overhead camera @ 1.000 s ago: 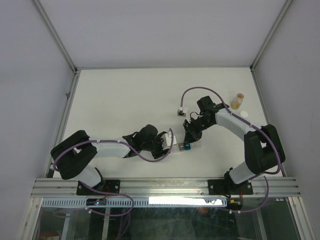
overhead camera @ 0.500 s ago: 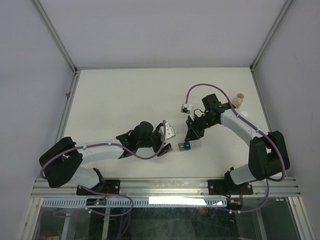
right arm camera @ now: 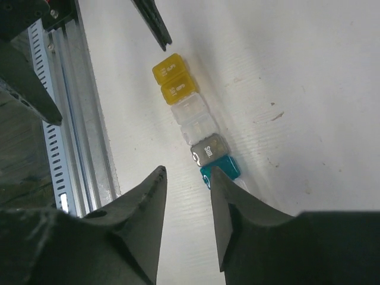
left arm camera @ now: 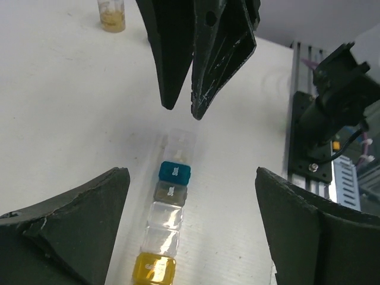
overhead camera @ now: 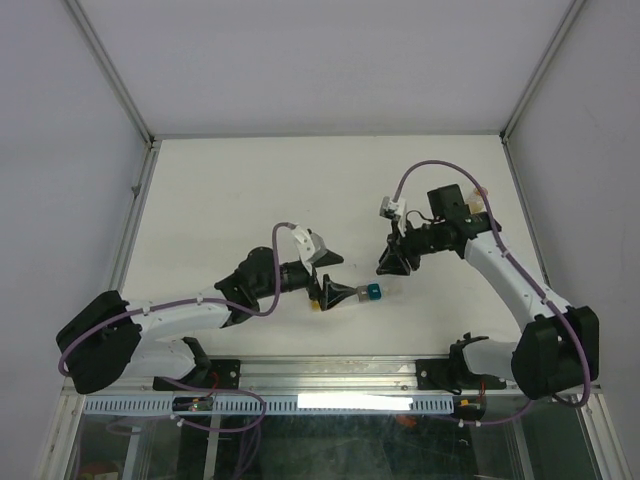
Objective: Sort the pills into containers
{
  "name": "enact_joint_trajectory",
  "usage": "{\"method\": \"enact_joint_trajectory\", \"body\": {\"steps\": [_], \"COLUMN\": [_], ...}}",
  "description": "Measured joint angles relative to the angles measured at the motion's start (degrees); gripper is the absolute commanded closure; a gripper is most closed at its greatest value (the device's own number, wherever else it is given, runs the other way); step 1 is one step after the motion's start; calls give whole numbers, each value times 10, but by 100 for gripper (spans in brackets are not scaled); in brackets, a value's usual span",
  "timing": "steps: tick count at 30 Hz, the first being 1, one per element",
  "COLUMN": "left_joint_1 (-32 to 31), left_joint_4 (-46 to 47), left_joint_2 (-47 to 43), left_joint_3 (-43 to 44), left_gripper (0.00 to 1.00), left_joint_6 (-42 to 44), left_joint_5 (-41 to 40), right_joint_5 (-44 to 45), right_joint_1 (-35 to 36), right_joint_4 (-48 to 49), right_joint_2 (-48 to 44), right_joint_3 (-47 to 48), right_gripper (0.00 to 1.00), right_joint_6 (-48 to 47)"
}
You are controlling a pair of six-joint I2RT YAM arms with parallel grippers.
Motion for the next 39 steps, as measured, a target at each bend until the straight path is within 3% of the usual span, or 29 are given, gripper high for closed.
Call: {"method": "enact_joint_trajectory", "body": {"steps": [3, 7, 8, 13, 19, 26, 39], "left_joint_1": [21, 92, 108, 165, 165, 165, 165], "left_joint_4": [46, 84, 83, -25, -159, -260, -350], "left_joint_2": [-26, -76, -87, -146, -179, -190, -203], "left_joint_3": [-22, -35, -33, 56, 224, 341, 424], "left_gripper": [1, 1, 1, 1, 1, 1, 1], "left_joint_6": [-55, -142, -155, -183, -166, -156, -138], "left_joint_5": [12, 35, 41, 34, -5, -21, -21], "right_joint_5": [-8, 6, 17, 113, 235, 245, 285], "right_joint_1": [-22, -49, -56, -90, -104, -104, -104], "right_joint_4": [5, 35, 48, 111, 146, 136, 70], "right_joint_2": [-36, -91, -107, -162, -168, -199, -212], "right_joint_3": [-5, -5, -5, 31, 195, 334, 399], "right_gripper": [37, 4, 1, 1, 1, 1, 1], "right_joint_6": [0, 10, 16, 90, 212, 268, 352]}}
